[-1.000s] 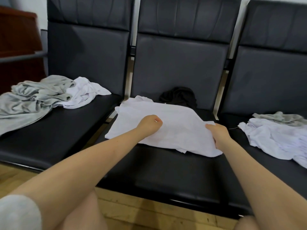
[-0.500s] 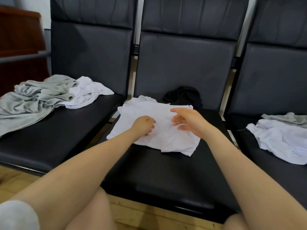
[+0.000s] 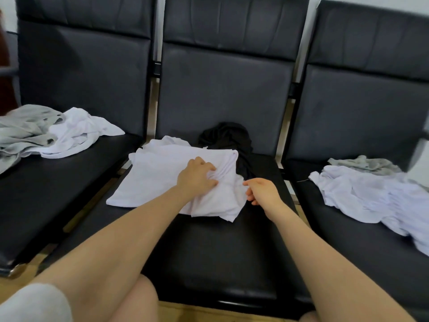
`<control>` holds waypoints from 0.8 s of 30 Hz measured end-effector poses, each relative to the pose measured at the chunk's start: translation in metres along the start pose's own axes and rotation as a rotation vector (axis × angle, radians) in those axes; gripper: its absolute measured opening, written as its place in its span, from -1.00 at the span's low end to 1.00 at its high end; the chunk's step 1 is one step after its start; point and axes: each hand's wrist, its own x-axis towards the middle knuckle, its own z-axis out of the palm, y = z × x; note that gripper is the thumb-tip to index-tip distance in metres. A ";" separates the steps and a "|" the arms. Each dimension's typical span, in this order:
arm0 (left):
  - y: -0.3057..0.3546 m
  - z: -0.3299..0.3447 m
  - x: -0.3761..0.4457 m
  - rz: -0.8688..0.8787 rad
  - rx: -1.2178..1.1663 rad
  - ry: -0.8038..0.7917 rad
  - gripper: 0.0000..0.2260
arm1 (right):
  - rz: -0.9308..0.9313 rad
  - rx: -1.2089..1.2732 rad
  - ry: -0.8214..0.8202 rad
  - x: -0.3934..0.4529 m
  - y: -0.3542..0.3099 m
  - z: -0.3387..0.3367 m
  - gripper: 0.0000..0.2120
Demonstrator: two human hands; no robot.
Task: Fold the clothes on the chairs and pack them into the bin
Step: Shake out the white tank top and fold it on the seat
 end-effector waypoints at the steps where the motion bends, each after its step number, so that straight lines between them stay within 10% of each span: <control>1: -0.002 0.002 0.003 0.023 0.019 0.026 -0.68 | -0.001 -0.007 -0.010 0.000 0.001 -0.001 -0.80; 9: -0.002 -0.023 0.041 -0.412 -0.787 0.365 -0.75 | -0.053 0.017 -0.088 0.009 -0.004 0.011 -0.77; 17: -0.010 -0.015 0.007 -0.519 -0.854 -0.059 -0.52 | 0.022 -0.053 -0.149 0.019 -0.013 0.044 -0.59; 20: -0.008 -0.014 -0.006 -0.513 -0.847 -0.096 -0.66 | 0.144 -0.033 -0.146 0.020 -0.019 0.051 -0.30; 24: -0.002 -0.017 -0.009 -0.463 -0.671 -0.012 -0.66 | 0.176 0.087 -0.129 0.013 -0.024 0.050 -0.39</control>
